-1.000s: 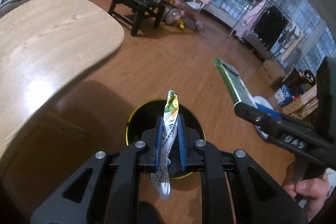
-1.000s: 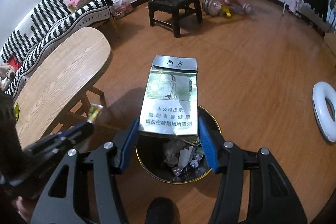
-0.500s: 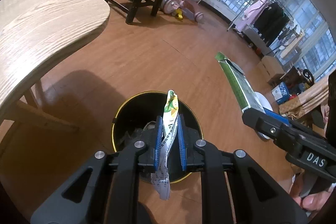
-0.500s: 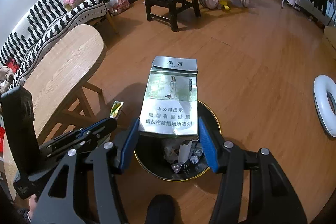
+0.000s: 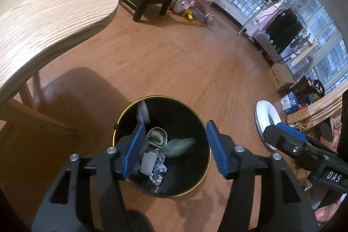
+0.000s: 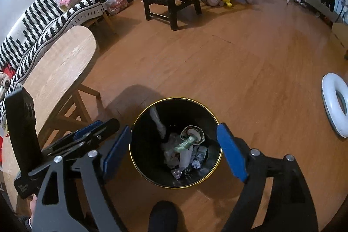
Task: Collect trash
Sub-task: 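Move both tools back over the popcorn bag and red ribbon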
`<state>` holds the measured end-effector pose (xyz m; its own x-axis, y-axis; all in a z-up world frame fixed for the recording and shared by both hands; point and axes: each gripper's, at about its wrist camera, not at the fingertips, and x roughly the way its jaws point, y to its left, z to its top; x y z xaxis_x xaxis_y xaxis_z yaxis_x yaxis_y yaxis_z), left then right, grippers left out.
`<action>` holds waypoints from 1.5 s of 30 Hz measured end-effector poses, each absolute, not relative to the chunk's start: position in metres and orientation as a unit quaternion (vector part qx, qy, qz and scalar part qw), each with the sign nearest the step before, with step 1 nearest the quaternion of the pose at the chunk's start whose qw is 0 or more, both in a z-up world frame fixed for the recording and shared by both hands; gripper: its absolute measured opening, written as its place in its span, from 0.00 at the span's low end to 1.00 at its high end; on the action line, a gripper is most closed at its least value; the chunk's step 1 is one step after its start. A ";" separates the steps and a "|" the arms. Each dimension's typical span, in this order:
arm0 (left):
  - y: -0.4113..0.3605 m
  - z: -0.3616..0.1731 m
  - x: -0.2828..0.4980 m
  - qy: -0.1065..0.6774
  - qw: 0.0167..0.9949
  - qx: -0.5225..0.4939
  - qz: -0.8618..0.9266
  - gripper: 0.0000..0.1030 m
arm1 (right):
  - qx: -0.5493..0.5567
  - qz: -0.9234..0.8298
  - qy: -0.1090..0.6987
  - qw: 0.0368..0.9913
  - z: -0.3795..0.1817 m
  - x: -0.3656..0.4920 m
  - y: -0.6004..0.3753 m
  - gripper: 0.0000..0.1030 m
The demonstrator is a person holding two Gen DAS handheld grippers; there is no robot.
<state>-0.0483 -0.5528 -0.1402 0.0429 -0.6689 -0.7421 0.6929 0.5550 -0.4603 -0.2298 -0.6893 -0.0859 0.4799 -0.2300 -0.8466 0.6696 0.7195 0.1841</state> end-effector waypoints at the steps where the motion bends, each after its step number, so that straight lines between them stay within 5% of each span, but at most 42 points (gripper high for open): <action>1: -0.552 -0.139 -0.047 0.505 0.722 0.013 -0.472 0.61 | 0.254 -0.276 0.429 0.822 -0.085 -0.230 -0.689 0.79; 12: -0.512 -0.114 -0.036 0.477 0.754 0.035 -0.451 0.86 | 0.231 -0.273 0.410 0.839 -0.063 -0.217 -0.670 0.89; 28: -0.325 -0.025 0.021 0.376 0.860 0.062 -0.340 0.90 | 0.156 -0.167 0.389 0.892 -0.012 -0.100 -0.537 0.90; 45: -0.058 0.011 0.070 0.349 0.925 0.020 -0.153 0.91 | 0.054 -0.010 0.387 0.921 0.010 0.025 -0.313 0.91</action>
<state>0.0698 -0.0575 0.0110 0.7102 -0.2684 -0.6508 0.2957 0.9527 -0.0703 0.0255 -0.3127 0.0102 0.7007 0.0244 -0.7130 0.0595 0.9939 0.0925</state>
